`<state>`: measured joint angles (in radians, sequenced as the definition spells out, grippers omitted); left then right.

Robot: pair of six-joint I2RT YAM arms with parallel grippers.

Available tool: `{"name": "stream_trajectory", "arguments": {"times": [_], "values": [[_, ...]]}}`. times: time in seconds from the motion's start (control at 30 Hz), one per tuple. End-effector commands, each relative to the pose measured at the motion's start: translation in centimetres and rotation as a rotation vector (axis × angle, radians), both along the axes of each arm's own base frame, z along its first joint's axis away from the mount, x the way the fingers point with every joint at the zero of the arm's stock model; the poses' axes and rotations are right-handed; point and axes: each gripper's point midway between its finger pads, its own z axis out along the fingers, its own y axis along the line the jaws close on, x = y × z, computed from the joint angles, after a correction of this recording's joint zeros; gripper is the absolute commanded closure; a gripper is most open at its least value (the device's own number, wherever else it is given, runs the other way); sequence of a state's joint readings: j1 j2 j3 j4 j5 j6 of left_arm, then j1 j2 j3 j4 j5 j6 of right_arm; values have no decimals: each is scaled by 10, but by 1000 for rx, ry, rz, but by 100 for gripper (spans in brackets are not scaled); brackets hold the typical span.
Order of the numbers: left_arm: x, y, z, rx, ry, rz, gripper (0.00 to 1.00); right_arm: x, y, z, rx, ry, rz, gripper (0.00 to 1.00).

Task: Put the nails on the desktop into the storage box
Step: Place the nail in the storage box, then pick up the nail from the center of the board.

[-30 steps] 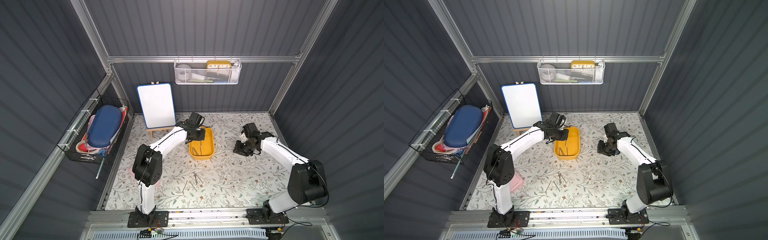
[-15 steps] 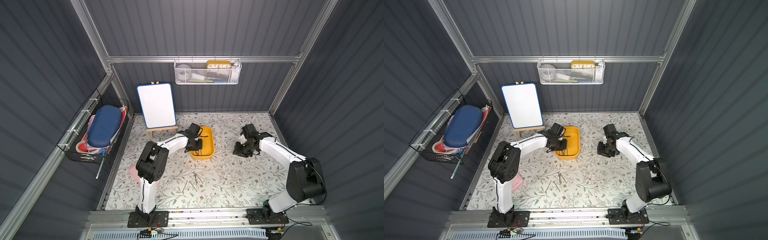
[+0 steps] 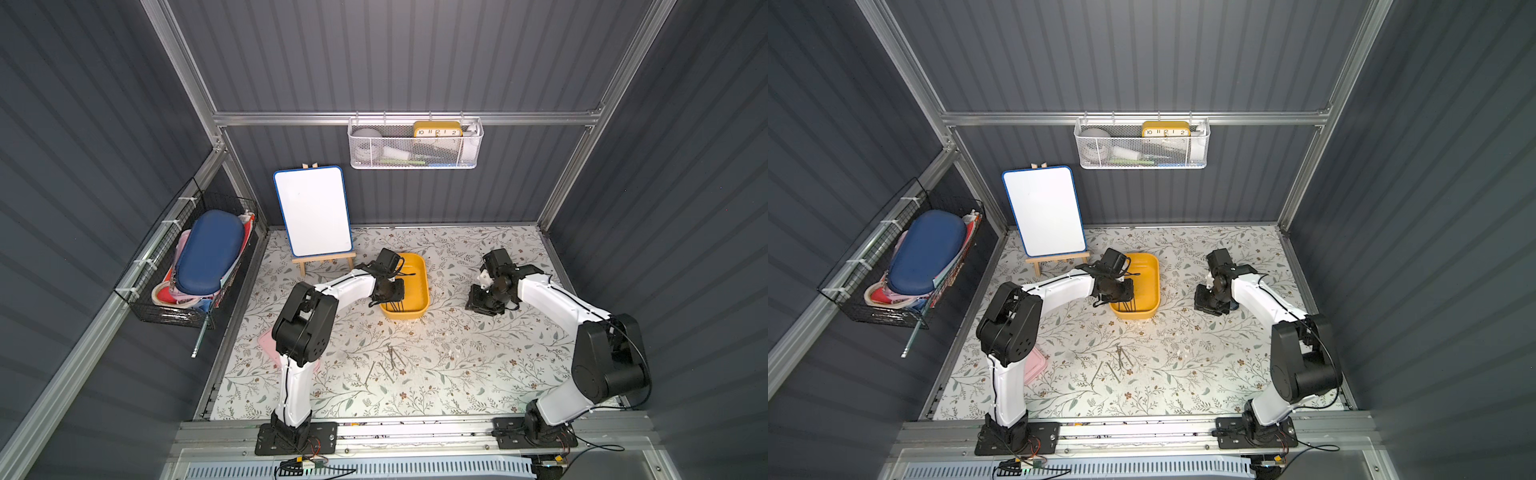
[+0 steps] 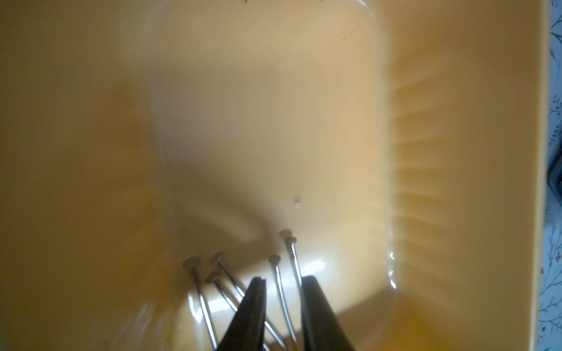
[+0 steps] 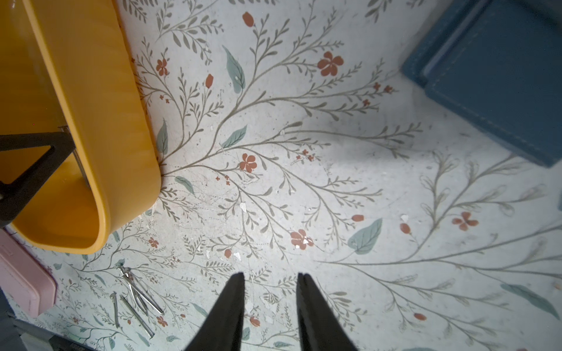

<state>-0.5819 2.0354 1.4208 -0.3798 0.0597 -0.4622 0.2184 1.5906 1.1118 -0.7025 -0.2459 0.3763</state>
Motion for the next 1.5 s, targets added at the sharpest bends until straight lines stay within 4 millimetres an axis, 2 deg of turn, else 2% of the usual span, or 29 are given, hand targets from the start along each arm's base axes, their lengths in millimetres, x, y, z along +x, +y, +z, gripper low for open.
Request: {"name": "stream_trajectory", "arguments": {"times": [0.0,0.13,0.23,0.37,0.47,0.53,0.63,0.77,0.87,1.13,1.47], "values": [[5,1,21,-17,-37,16,69,-2,4,2,32,5,15,66],[11,-3,65,-58,-109,5,63,-3,9,9,59,-3,22,66],[9,-4,103,-101,-167,-4,61,-8,21,17,70,-15,48,66],[1,1,148,-149,-240,-5,55,-31,58,23,52,-24,127,66],[-20,11,165,-189,-255,-8,51,-52,94,25,14,-56,195,66],[-32,31,159,-139,-263,23,49,-69,126,26,4,-65,259,66],[-56,58,128,-56,-203,48,49,-90,168,26,-55,-86,361,66],[-89,87,99,4,-145,100,49,-110,208,7,-151,-67,494,66],[-108,105,79,42,-111,128,47,-116,221,-8,-208,-48,543,67],[-139,120,38,43,-33,159,47,-119,230,-36,-251,-7,588,68],[-144,122,24,44,-15,160,47,-117,232,-56,-282,7,608,69]]}}
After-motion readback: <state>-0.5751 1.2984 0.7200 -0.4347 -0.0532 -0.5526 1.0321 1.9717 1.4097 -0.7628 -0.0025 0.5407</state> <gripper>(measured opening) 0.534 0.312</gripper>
